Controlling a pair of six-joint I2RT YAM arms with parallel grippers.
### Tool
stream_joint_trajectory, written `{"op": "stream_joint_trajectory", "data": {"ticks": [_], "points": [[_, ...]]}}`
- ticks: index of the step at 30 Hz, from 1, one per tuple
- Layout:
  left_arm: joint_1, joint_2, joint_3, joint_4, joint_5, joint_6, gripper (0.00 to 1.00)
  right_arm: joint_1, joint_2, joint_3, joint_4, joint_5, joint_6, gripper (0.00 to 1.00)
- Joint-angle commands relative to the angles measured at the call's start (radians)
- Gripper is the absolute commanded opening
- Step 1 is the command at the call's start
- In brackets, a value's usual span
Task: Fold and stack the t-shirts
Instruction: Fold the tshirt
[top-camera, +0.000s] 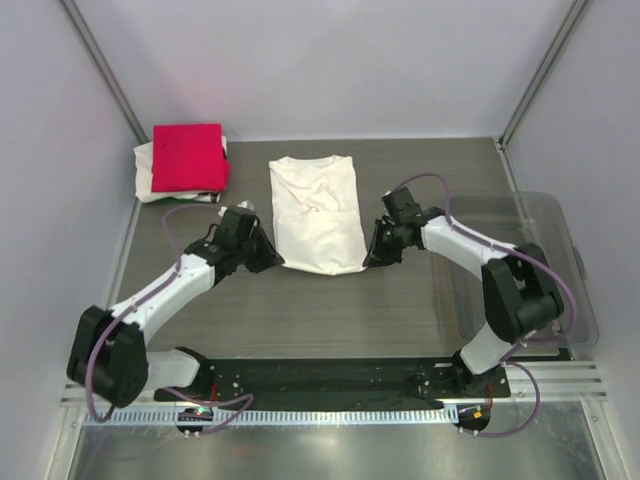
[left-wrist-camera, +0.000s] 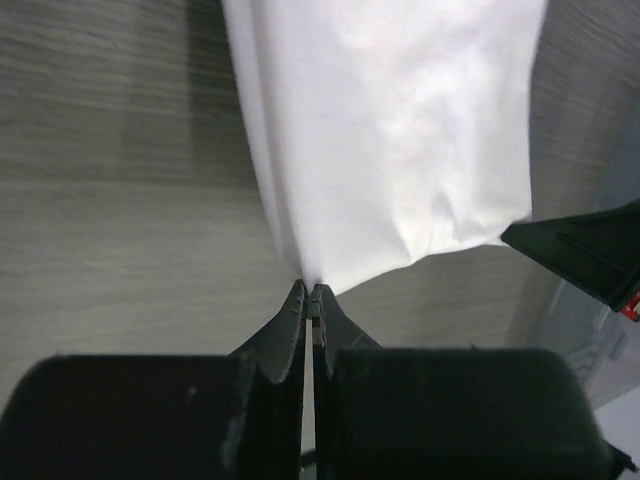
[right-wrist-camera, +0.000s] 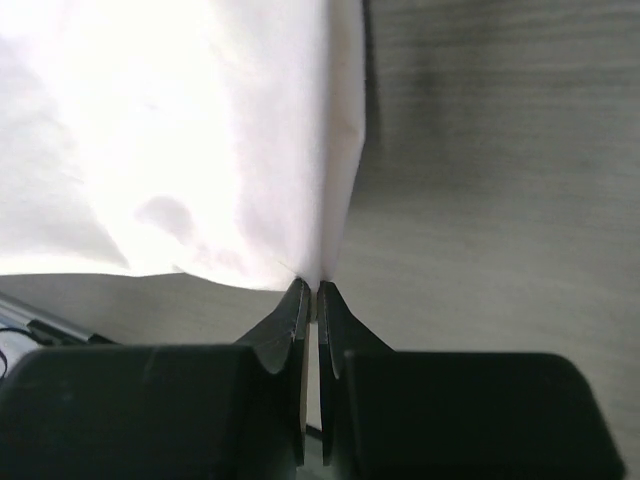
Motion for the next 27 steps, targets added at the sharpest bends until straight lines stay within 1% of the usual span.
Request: {"op": "stream_joint_trajectory", "data": {"ticks": [1,2,4,5,6,7,8,9,11,12,13,14,15,16,18,21,22,23,25,26,27], "points": [[-0.077,-0.144,-0.002,-0.170,-0.082,-0.070,0.00,0.044,-0.172,-0.015,-0.123,0.057,-0.015,0.01],[-0.095,-0.179,-0.006,-0.210,-0.102,-0.083,0.00,0.056,-0.241,-0.035,-0.159,0.063,-0.008,0.01],[-0.156,-0.270,-0.005,-0.268,-0.119,-0.127,0.00,0.099,-0.312,-0.059,-0.185,0.082,0.023,0.01],[-0.181,-0.300,-0.002,-0.329,-0.175,-0.144,0.00,0.116,-0.377,-0.072,-0.209,0.089,0.040,0.01],[-0.208,-0.328,-0.002,-0.357,-0.197,-0.161,0.00,0.163,-0.416,-0.096,-0.220,0.101,0.060,0.01],[-0.262,-0.392,-0.003,-0.386,-0.217,-0.205,0.00,0.189,-0.450,-0.110,-0.229,0.115,0.080,0.01],[-0.287,-0.417,-0.006,-0.438,-0.237,-0.225,0.00,0.217,-0.479,-0.131,-0.248,0.143,0.130,0.01],[-0.334,-0.446,-0.009,-0.463,-0.258,-0.244,0.00,0.249,-0.535,-0.144,-0.255,0.154,0.153,0.01],[-0.379,-0.514,-0.014,-0.543,-0.284,-0.311,0.00,0.343,-0.585,-0.161,-0.282,0.198,0.239,0.01],[-0.421,-0.534,-0.015,-0.564,-0.304,-0.334,0.00,0.375,-0.626,-0.173,-0.292,0.215,0.265,0.01],[-0.440,-0.554,-0.017,-0.584,-0.312,-0.354,0.00,0.445,-0.648,-0.178,-0.312,0.238,0.299,0.01],[-0.459,-0.592,-0.017,-0.619,-0.320,-0.394,0.00,0.475,-0.663,-0.179,-0.324,0.253,0.349,0.01],[-0.492,-0.606,-0.017,-0.632,-0.335,-0.408,0.00,0.501,-0.684,-0.173,-0.341,0.326,0.376,0.01],[-0.502,-0.620,-0.014,-0.641,-0.341,-0.416,0.00,0.551,-0.691,-0.164,-0.381,0.359,0.394,0.01],[-0.509,-0.637,0.004,-0.681,-0.363,-0.417,0.00,0.576,-0.697,-0.129,-0.412,0.451,0.420,0.01],[-0.509,-0.617,0.056,-0.713,-0.441,-0.379,0.00,0.576,-0.666,-0.067,-0.436,0.523,0.382,0.01],[-0.509,-0.606,0.073,-0.713,-0.476,-0.364,0.00,0.575,-0.654,-0.046,-0.444,0.583,0.368,0.01],[-0.509,-0.591,0.089,-0.704,-0.491,-0.348,0.00,0.575,-0.625,-0.005,-0.444,0.608,0.353,0.01],[-0.509,-0.536,0.155,-0.706,-0.525,-0.299,0.00,0.559,-0.593,0.040,-0.449,0.663,0.312,0.01],[-0.509,-0.516,0.179,-0.712,-0.563,-0.281,0.00,0.546,-0.559,0.083,-0.449,0.668,0.295,0.01],[-0.508,-0.473,0.201,-0.713,-0.580,-0.253,0.01,0.511,-0.538,0.103,-0.447,0.674,0.275,0.01]]}}
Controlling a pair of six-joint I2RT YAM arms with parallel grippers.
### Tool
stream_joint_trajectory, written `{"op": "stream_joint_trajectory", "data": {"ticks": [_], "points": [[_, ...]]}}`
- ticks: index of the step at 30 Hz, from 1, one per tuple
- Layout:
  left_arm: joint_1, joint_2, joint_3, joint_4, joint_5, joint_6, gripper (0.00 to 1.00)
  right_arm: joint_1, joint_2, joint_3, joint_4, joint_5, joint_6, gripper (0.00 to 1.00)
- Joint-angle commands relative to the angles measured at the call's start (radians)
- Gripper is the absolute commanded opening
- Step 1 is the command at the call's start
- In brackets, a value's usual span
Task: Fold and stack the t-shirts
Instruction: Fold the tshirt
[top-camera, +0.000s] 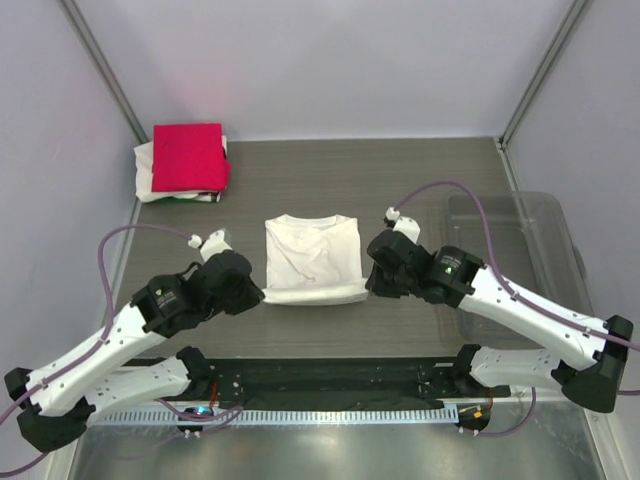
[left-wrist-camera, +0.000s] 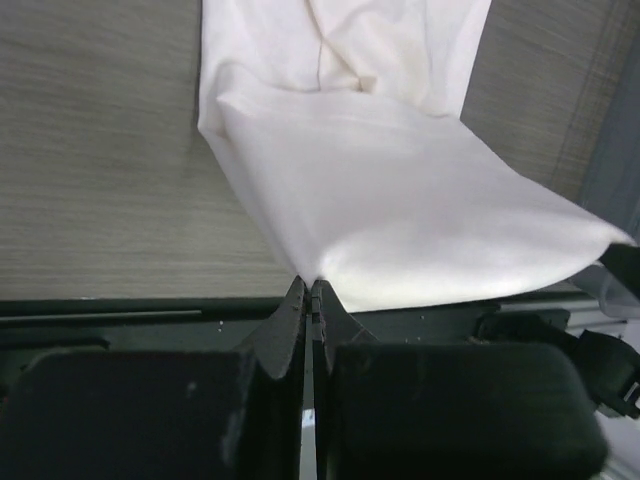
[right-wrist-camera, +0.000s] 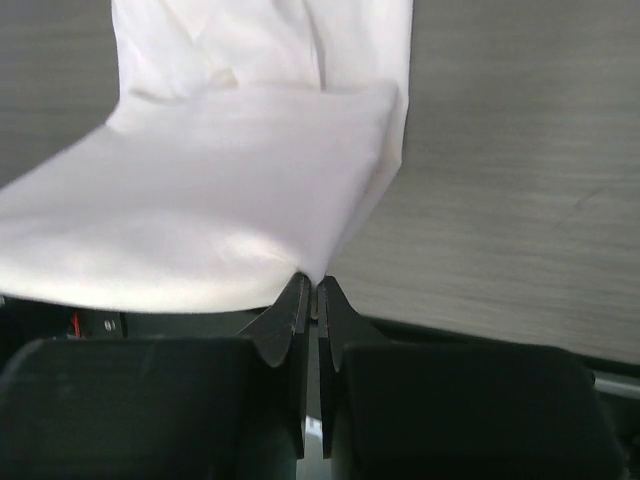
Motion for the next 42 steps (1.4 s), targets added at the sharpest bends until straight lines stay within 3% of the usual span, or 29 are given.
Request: {"op": "stream_joint_trajectory", "data": {"ticks": [1,7,17,26,42], "points": [[0.001,0.085,0.132,-0.021,-0.157,0.092,0.01,-0.067,0.063,0.110,-0.015,0.145,-0.093,0.01],[0.087,0.248,0.270,-0.023,-0.191,0.199,0.01,-0.249,0.223,0.230,0.057,0.038,-0.235,0.01],[0.392,0.446,0.356,0.114,0.000,0.369,0.00,-0.446,0.485,0.468,0.102,-0.116,-0.386,0.01],[0.550,0.673,0.467,0.214,0.158,0.434,0.00,-0.512,0.721,0.670,0.102,-0.183,-0.449,0.01],[0.669,1.016,0.660,0.255,0.229,0.495,0.00,-0.573,1.042,0.980,0.087,-0.252,-0.495,0.01]]}}
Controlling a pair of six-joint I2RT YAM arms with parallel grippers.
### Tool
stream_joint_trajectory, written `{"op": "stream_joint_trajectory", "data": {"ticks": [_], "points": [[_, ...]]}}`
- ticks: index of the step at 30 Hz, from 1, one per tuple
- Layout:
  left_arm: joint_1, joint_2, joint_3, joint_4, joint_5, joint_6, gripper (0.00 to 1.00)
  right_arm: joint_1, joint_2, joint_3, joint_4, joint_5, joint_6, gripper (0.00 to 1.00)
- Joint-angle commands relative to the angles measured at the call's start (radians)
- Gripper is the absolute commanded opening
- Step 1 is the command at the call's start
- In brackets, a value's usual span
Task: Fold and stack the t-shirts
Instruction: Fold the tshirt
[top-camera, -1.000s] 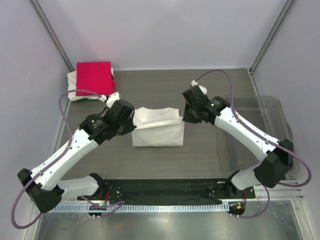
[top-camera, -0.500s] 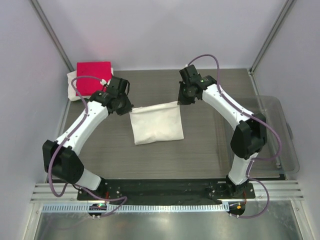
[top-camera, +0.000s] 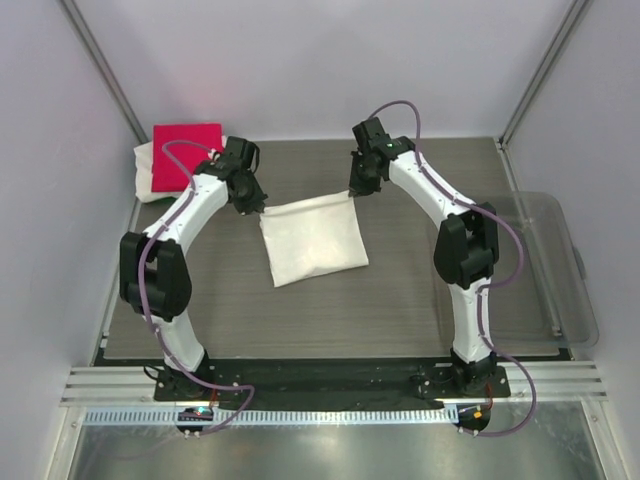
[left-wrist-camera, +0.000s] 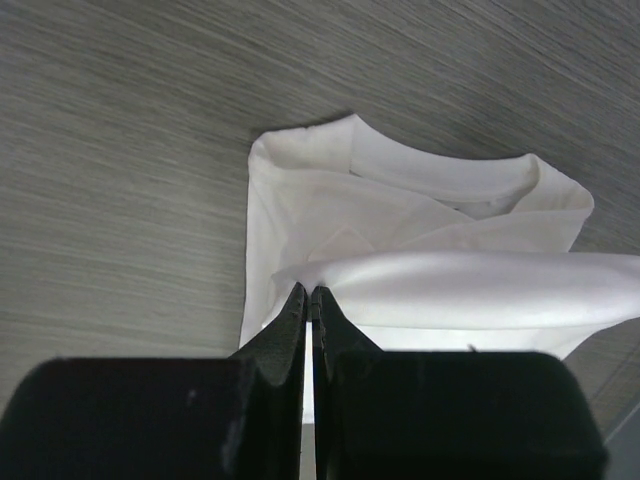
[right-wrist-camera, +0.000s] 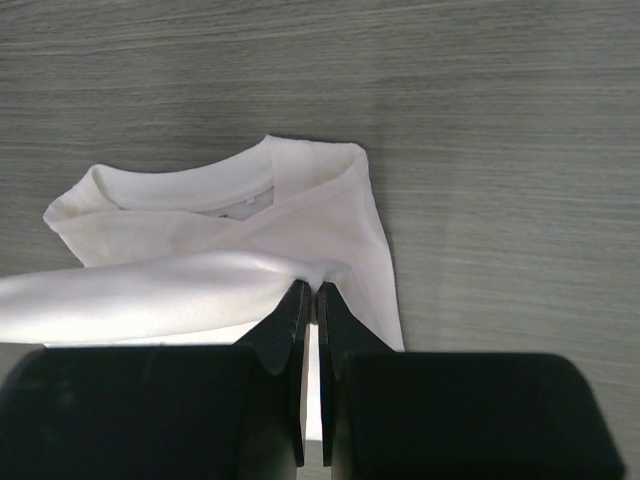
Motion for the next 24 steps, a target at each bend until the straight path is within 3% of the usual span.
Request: {"op": "stream_joint_trajectory", "data": {"ticks": [1,8,9,12,13,14,16,18,19,21,24], "points": [[0.036,0.043,0.058,0.009,-0.006,0.046,0.00,-0.024,0.060,0.111,-0.005,0.006,-0.035,0.01],[0.072,0.173,0.167,-0.009,-0.001,0.070,0.00,-0.029,0.209,0.267,-0.016,-0.053,-0.035,0.01],[0.076,0.211,0.185,-0.039,-0.004,0.074,0.00,-0.034,0.230,0.287,-0.015,-0.064,-0.037,0.05],[0.099,0.262,0.254,-0.082,-0.011,0.078,0.04,-0.044,0.307,0.384,0.013,-0.138,-0.064,0.52],[0.113,0.297,0.306,-0.096,-0.003,0.080,0.19,-0.053,0.324,0.434,0.010,-0.138,-0.063,0.72],[0.114,0.317,0.335,-0.121,0.006,0.081,0.27,-0.063,0.331,0.450,0.007,-0.151,-0.060,0.75],[0.116,0.339,0.406,-0.214,0.000,0.089,0.45,-0.081,0.301,0.430,0.008,-0.178,-0.049,0.77],[0.108,0.309,0.418,-0.233,-0.010,0.090,0.49,-0.080,0.241,0.355,0.052,-0.196,-0.044,0.77],[0.098,0.281,0.406,-0.231,-0.021,0.090,0.52,-0.074,0.148,0.226,0.089,-0.211,-0.038,0.77],[0.081,0.194,0.351,-0.222,-0.044,0.083,0.53,-0.066,0.050,0.089,0.196,-0.269,-0.021,0.76],[0.043,0.077,0.221,-0.166,-0.021,0.058,0.47,-0.050,-0.102,-0.151,0.322,-0.398,0.029,0.56]]}}
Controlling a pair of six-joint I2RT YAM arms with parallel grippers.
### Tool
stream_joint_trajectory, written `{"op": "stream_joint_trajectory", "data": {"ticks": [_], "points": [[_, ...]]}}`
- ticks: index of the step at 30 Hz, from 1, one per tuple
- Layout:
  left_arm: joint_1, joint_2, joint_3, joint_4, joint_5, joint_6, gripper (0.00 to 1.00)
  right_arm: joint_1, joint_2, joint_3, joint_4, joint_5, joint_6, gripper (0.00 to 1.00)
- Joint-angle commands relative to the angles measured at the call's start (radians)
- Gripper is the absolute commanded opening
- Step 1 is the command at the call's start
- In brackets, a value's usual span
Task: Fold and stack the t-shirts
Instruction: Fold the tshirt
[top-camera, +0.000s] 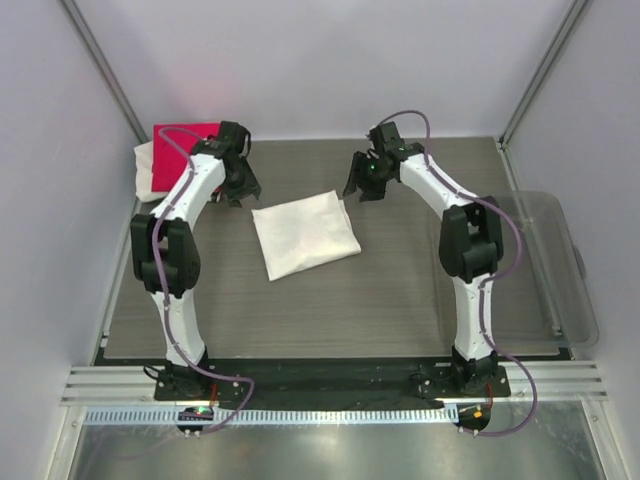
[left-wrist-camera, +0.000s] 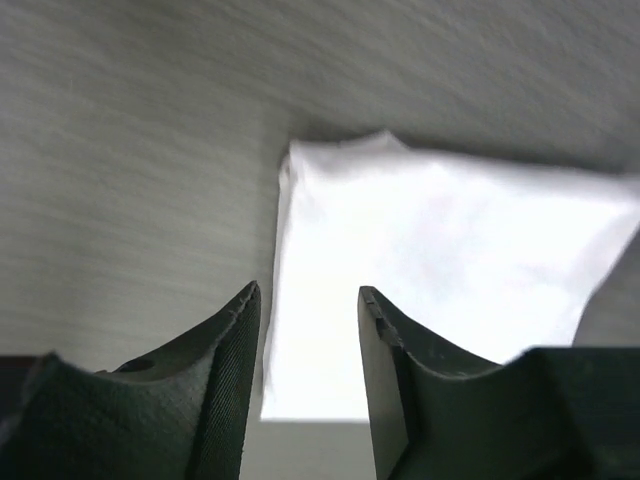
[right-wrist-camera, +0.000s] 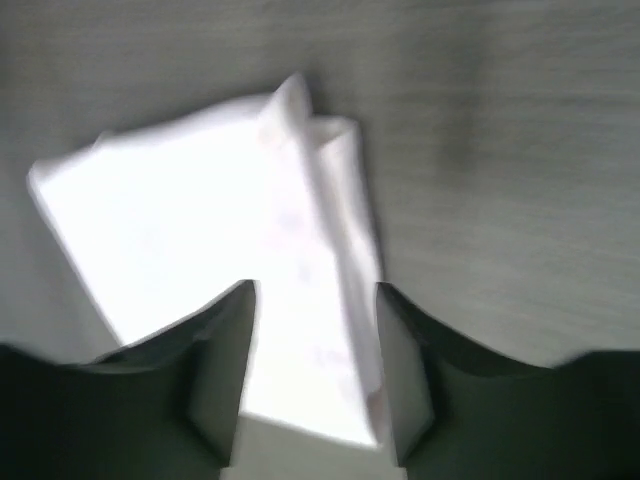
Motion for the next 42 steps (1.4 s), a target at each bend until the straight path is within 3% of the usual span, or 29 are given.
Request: {"op": "stream_joint_trajectory", "data": {"ticks": [1,4,9,11,17,20,28,34,38,42], "points": [[-0.067,-0.192,-0.120,0.039,0.045,-0.012,0.44,0.038,-0.218,-0.225,0.222,-0.227,0.077,0.44],[-0.128,-0.285,-0.269,0.151,0.082,-0.043,0.39,0.056,-0.276,-0.385,0.369,-0.371,0.168,0.31],[-0.213,-0.335,-0.430,0.307,0.199,-0.104,0.25,0.110,-0.236,-0.479,0.467,-0.499,0.209,0.24],[-0.228,-0.333,-0.503,0.388,0.237,-0.117,0.24,0.115,-0.197,-0.526,0.531,-0.551,0.235,0.21],[-0.263,-0.235,-0.602,0.584,0.337,-0.164,0.20,0.109,-0.112,-0.612,0.558,-0.516,0.183,0.14],[-0.282,-0.167,-0.624,0.605,0.374,-0.178,0.16,0.110,-0.104,-0.709,0.593,-0.489,0.180,0.12],[-0.395,-0.233,-0.850,0.611,0.216,-0.173,0.14,0.110,-0.216,-1.021,0.644,-0.370,0.148,0.10],[-0.481,-0.385,-1.052,0.596,0.116,-0.195,0.12,0.113,-0.446,-1.267,0.668,-0.318,0.185,0.10],[-0.535,-0.479,-1.034,0.454,0.009,-0.173,0.12,0.144,-0.642,-1.335,0.595,-0.281,0.232,0.16],[-0.608,-0.558,-0.894,0.250,-0.136,-0.170,0.21,0.193,-0.820,-1.251,0.478,-0.249,0.242,0.26]]}}
